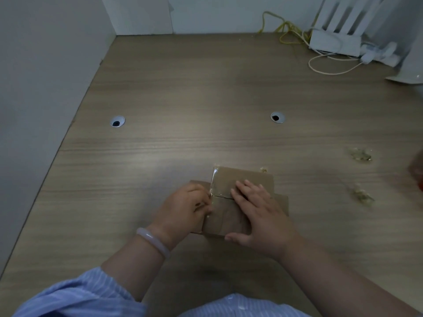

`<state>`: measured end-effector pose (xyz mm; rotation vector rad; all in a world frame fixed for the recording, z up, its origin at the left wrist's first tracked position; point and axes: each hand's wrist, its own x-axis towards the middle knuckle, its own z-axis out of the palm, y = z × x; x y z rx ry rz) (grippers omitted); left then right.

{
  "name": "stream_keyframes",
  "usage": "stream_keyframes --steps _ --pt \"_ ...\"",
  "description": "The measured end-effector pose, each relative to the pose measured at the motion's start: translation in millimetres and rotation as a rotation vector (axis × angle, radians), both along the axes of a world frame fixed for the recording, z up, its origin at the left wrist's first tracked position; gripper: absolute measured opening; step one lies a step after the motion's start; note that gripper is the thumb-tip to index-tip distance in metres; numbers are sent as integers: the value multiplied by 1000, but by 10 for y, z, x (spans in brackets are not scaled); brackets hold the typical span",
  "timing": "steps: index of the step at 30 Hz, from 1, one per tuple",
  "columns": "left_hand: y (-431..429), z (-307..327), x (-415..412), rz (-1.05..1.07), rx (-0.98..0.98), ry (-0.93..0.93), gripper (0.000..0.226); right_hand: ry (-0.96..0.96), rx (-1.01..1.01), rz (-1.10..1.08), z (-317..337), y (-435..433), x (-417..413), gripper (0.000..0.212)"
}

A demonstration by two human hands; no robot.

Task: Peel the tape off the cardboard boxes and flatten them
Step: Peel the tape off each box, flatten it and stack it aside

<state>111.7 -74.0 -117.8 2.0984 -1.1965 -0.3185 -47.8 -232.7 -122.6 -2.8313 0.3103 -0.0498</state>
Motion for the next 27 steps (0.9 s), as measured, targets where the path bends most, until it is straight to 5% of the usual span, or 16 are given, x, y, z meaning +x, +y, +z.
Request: stream_keyframes --steps 3,9,13,16,22,27 --pt "15 20 23 93 45 -26 9 -21 33 54 -21 -26 -24 101" --pt "19 -47 -90 377 -33 509 21 -74 66 82 -36 -36 -42 98" --pt "-28 -79 -125 471 -83 647 21 -50 77 85 -37 -47 -52 98" --pt "1 -73 -88 405 -92 564 20 -44 64 90 -20 -42 -47 96" --pt "3 41 69 -24 -50 -45 21 -28 46 104 -35 -56 -41 95" --pt "16 14 122 -68 -53 -38 12 -31 31 115 -29 -61 -36 95"
